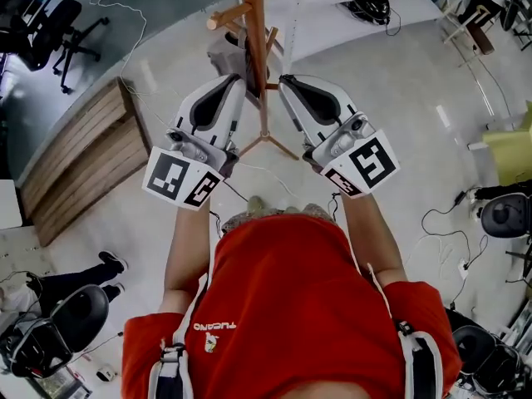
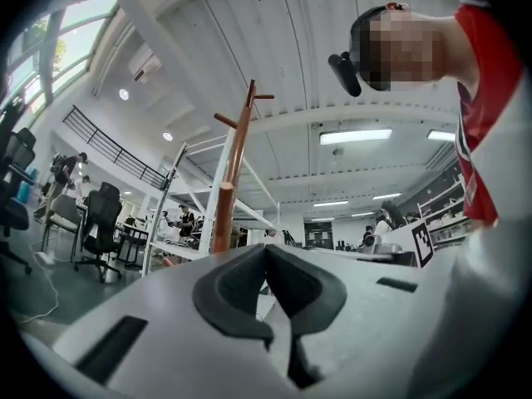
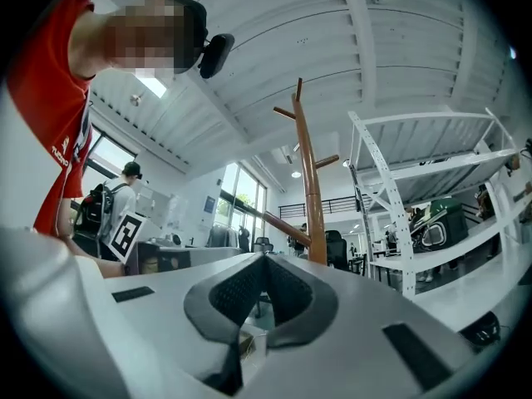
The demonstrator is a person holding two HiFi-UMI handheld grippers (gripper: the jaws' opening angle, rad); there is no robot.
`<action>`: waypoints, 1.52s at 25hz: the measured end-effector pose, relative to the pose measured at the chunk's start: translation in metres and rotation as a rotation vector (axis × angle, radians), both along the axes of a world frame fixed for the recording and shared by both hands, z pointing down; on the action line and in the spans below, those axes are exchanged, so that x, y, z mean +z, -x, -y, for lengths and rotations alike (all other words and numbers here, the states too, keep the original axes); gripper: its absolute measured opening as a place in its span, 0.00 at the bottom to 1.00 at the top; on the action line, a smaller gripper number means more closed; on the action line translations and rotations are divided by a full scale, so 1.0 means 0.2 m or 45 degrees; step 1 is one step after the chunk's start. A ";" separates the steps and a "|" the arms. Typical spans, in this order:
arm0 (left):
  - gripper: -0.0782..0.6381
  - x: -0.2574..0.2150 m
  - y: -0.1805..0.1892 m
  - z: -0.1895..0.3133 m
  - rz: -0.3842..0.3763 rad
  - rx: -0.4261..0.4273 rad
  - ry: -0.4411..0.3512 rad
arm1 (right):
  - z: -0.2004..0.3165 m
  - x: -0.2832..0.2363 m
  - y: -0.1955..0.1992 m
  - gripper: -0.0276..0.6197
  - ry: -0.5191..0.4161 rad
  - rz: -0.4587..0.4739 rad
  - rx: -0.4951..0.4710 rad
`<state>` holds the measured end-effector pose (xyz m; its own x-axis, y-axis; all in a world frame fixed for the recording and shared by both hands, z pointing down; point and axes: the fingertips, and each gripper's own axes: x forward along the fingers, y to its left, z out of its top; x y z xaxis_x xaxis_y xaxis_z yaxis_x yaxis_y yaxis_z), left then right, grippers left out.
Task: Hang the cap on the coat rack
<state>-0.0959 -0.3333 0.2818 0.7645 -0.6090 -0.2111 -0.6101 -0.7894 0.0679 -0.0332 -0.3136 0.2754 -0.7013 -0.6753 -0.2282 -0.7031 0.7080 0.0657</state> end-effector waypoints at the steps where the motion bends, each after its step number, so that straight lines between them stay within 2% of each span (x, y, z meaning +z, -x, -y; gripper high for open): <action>1: 0.12 -0.01 -0.02 -0.03 0.011 -0.008 -0.007 | -0.02 0.00 0.00 0.08 -0.004 0.002 -0.018; 13: 0.12 -0.04 -0.16 -0.30 0.061 -0.190 -0.005 | -0.24 0.00 -0.11 0.08 -0.010 0.075 -0.214; 19: 0.12 -0.03 -0.21 -0.41 0.094 -0.259 0.001 | -0.32 0.01 -0.16 0.08 -0.002 0.099 -0.272; 24: 0.12 0.00 -0.18 -0.44 0.084 -0.268 0.025 | -0.35 0.04 -0.14 0.08 0.011 0.092 -0.282; 38: 0.12 -0.03 -0.08 -0.48 0.061 -0.243 0.016 | -0.37 0.02 -0.08 0.08 0.005 0.066 -0.236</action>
